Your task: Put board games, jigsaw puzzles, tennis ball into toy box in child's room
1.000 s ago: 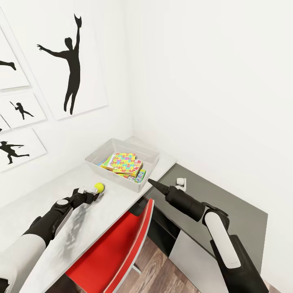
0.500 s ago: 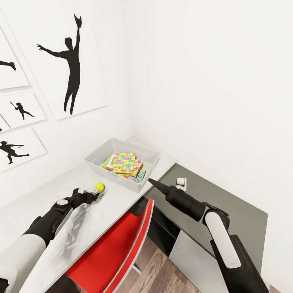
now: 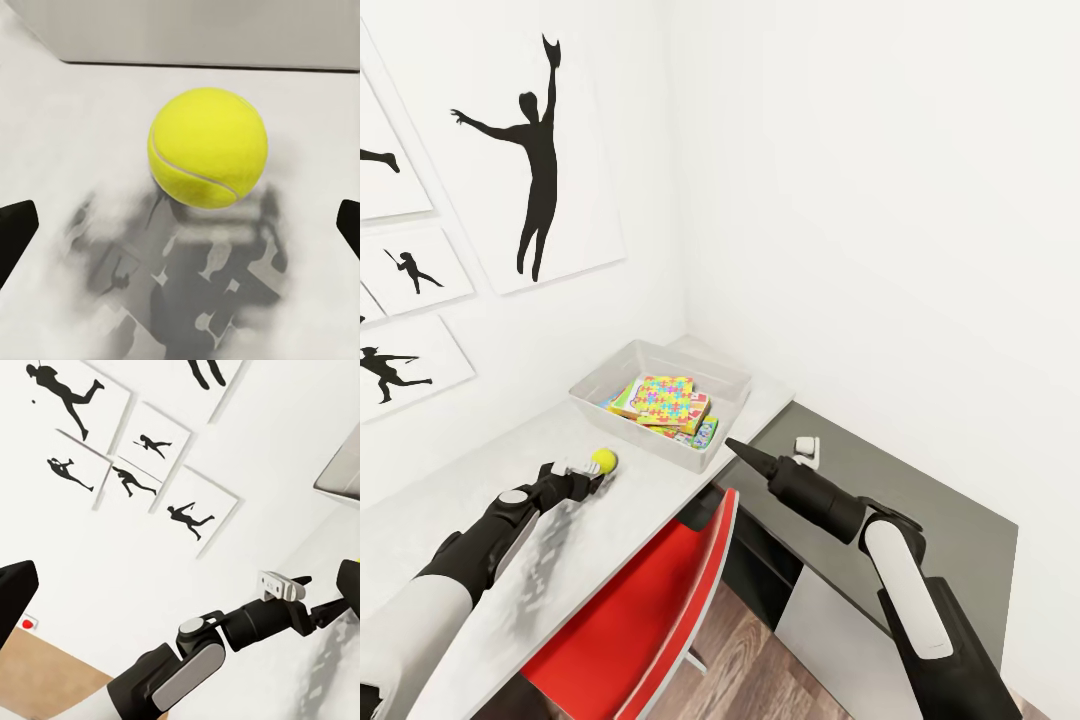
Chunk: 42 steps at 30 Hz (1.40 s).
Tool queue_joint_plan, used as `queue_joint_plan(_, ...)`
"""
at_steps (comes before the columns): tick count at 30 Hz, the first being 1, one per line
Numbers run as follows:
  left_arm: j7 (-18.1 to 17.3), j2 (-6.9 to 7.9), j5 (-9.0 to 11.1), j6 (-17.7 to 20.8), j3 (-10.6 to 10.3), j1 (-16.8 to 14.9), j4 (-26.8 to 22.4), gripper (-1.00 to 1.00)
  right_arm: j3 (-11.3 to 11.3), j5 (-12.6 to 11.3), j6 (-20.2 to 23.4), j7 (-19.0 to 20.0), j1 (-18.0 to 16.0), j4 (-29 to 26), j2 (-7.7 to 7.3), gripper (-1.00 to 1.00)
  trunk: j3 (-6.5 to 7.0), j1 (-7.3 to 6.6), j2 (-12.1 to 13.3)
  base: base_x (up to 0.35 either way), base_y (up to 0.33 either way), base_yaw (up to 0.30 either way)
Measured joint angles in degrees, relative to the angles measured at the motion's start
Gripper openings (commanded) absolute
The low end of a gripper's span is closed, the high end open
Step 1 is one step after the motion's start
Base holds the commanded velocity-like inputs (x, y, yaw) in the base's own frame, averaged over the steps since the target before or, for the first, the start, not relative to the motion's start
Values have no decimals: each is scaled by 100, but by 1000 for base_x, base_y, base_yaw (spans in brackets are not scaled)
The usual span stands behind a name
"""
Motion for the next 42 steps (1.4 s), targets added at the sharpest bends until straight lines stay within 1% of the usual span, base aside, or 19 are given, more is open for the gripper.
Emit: queue_joint_plan(42,1,-3,8,-4,-18,0,-1,100,-8,0,0,0,0,-3,0,100,0,0,0,15,0,0)
